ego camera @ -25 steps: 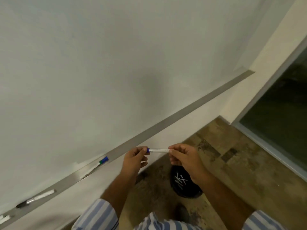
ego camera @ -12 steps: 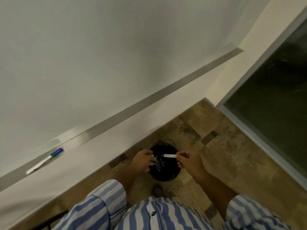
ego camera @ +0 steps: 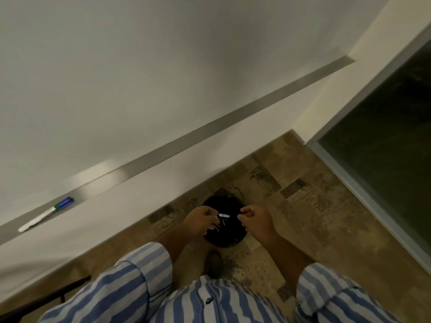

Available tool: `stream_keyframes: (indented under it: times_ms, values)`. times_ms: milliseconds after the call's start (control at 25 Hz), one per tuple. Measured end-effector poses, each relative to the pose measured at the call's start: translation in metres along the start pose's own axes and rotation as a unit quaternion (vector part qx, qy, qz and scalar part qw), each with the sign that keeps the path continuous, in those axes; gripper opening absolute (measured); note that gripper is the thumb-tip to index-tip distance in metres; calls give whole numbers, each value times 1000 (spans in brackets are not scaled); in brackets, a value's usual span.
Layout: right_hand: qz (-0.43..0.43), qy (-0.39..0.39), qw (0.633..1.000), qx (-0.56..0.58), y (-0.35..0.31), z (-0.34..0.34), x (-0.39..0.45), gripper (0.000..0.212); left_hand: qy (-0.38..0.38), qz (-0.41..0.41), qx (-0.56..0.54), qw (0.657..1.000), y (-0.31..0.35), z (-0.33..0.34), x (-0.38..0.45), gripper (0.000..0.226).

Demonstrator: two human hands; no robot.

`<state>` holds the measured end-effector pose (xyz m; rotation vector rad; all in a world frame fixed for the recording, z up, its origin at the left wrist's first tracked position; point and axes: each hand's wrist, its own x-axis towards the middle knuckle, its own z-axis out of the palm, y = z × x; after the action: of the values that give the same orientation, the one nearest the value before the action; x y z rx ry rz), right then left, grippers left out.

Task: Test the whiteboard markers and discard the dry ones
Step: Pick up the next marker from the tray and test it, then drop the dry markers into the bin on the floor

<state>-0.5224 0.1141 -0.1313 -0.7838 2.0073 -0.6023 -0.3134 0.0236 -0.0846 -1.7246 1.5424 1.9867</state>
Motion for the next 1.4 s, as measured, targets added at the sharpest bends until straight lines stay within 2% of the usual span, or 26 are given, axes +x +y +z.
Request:
stream_keyframes:
  times_ms: [200,400,560,840,1080,1160,1280,1400]
  values:
    - [5,-26,999,38,-10,-2,0,2,26,3,-8,1000,-4,-14,-7,19]
    - [-37,-66,995,58,-55,23,2,9,79,14,-20,997,-9,-41,-33,20]
    - [-97,-135,985,50,-112,64,-6,9,158,26,-92,983,-26,-77,-60,18]
    - [-214,-221,951,-26,-219,158,-38,8,283,38,-232,930,-84,-159,-115,22]
    - [-264,-237,932,-77,-279,253,-69,21,442,39,-260,858,-147,-245,-151,30]
    - [-272,-238,927,-104,-294,285,-78,28,479,42,-232,845,-172,-276,-160,32]
    - [-278,-222,925,-130,-310,322,-84,39,498,39,-166,850,-202,-312,-169,38]
    - [-251,-209,932,-159,-315,353,-89,43,455,27,-145,878,-230,-338,-172,49]
